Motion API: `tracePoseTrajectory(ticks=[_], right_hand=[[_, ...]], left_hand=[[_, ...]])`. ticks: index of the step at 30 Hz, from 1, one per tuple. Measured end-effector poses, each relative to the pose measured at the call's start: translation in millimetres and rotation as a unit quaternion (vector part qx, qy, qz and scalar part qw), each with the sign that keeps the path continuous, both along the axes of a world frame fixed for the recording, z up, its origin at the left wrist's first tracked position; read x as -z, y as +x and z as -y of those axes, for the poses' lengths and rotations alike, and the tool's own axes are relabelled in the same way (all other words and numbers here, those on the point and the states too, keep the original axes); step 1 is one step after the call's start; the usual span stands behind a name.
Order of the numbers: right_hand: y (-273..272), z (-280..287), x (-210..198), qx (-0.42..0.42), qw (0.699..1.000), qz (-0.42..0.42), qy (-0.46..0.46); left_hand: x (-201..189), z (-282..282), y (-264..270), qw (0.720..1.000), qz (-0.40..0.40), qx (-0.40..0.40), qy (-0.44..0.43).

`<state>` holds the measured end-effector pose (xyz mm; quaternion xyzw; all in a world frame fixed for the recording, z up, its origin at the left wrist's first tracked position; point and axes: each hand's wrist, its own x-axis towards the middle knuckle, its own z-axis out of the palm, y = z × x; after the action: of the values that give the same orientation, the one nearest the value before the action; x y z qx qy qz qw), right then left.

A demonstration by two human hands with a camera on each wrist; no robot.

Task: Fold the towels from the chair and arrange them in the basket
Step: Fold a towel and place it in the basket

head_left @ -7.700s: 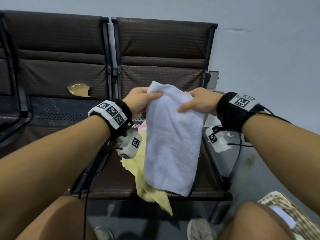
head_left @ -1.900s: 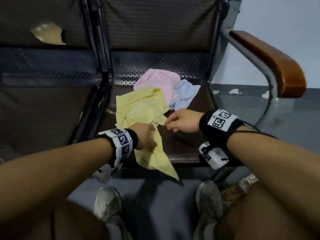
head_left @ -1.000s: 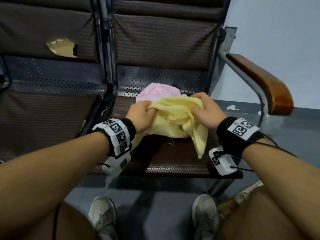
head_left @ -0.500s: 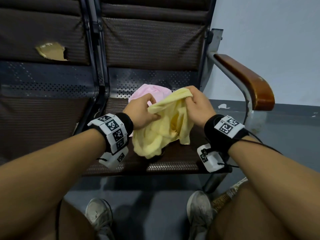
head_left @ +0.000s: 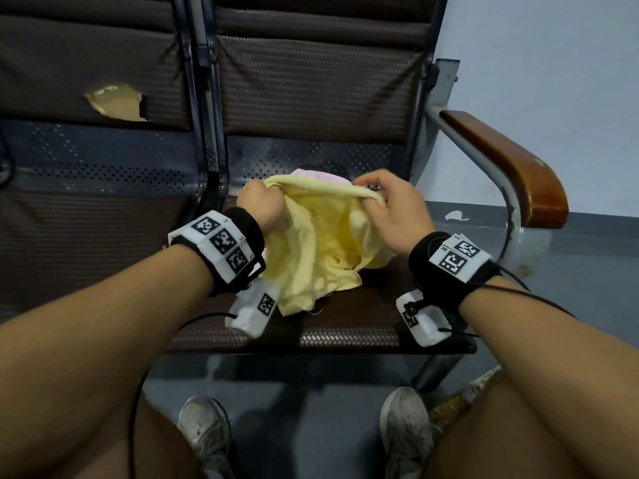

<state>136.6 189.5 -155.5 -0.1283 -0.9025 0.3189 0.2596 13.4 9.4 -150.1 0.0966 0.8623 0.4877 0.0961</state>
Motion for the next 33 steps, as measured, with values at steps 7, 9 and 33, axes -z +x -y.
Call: tracePoseTrajectory(ticks=[7, 9, 33], right_hand=[[2.9, 29.5, -0.4, -0.171, 0.962, 0.199, 0.069], [1.6, 37.5, 3.9, -0.16, 0.956, 0.241, 0.052], [-17.5, 31.7, 32.0, -0.116, 0.965, 0.23, 0.056]], left_hand=[[-14.5, -12.3, 10.8, 0.926, 0.206, -0.066, 0.31], [-15.5, -17.5, 19.3, 0.906, 0.227, -0.028, 0.356], [-3.1, -19.8, 12.8, 0.97, 0.161, 0.058, 0.171]])
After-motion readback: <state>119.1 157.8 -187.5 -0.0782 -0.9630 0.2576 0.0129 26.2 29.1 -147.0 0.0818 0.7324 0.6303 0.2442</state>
